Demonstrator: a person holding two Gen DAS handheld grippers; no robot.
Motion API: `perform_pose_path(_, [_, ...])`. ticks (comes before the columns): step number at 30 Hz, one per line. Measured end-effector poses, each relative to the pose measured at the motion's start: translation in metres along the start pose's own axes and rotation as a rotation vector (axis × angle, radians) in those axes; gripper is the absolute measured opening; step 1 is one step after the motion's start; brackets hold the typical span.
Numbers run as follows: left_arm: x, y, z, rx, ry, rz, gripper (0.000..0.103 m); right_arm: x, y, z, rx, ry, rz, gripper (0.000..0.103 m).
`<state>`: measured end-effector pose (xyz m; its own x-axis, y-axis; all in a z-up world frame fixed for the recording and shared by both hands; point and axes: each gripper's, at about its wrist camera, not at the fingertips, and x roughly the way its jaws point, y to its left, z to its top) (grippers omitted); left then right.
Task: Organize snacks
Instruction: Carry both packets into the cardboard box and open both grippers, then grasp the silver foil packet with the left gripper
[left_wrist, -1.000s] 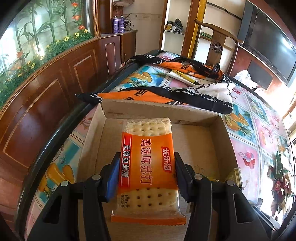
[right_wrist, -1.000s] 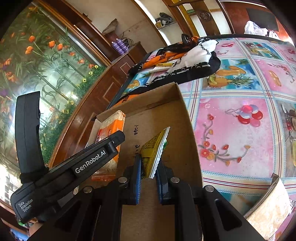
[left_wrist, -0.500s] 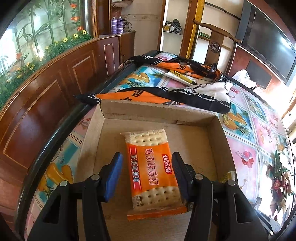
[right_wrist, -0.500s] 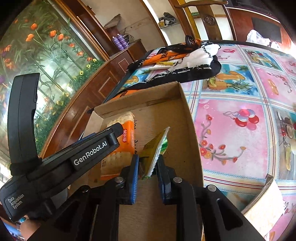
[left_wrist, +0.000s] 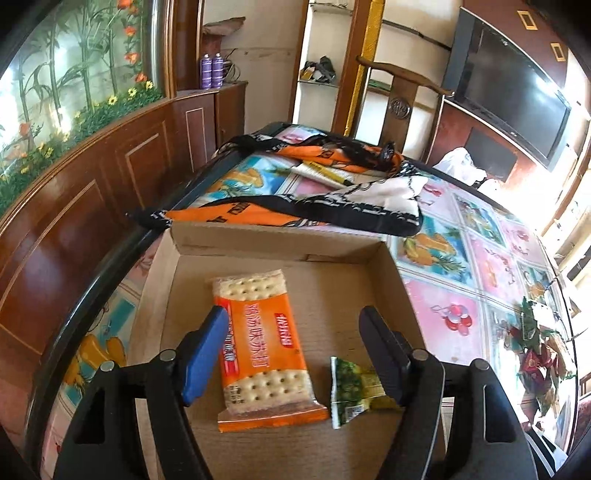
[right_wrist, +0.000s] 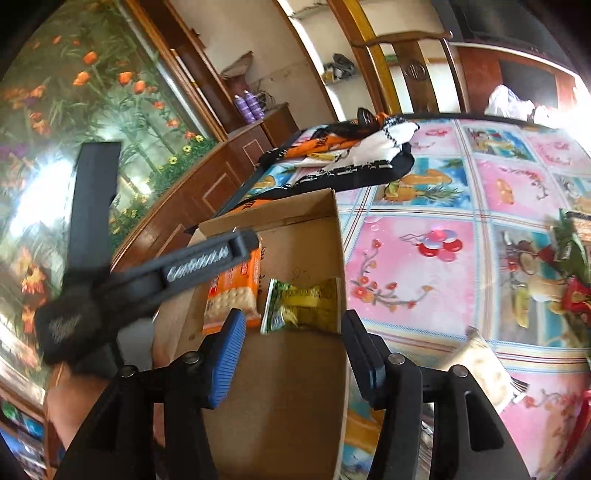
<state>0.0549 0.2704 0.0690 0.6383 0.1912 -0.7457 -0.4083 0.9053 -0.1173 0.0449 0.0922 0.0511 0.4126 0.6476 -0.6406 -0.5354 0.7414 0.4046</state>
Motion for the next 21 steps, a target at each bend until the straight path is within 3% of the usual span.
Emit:
perform_pose_path(7, [-0.011,-0.023,-0.005,0.047,-0.022,-0.123,0.073,-0.059,-0.026,-0.03,-0.14,-0.093,-0.062,0.058])
perform_pose_path(9, [-0.013,-0.034,-0.008,0.081,-0.021,-0.152,0.073,-0.078,-0.048,-0.038,-0.133,-0.097,-0.049,0.057])
perform_pose_path(11, [-0.014,-0.042,-0.011,0.103,-0.019,-0.176,0.072,-0.09,-0.069,-0.045,-0.107,-0.073,0.001,0.046])
perform_pose_path(14, [-0.017,-0.052,-0.016,0.126,-0.013,-0.221,0.072,-0.106,-0.103,-0.057,-0.05,-0.044,0.012,0.042])
perform_pose_path(16, [-0.02,-0.058,-0.019,0.144,-0.016,-0.239,0.072,-0.111,-0.119,-0.064,-0.028,0.006,0.057,0.042])
perform_pose_path(21, [-0.023,-0.066,-0.024,0.177,-0.025,-0.247,0.072,-0.114,-0.112,-0.079,-0.09,0.13,0.323,0.043])
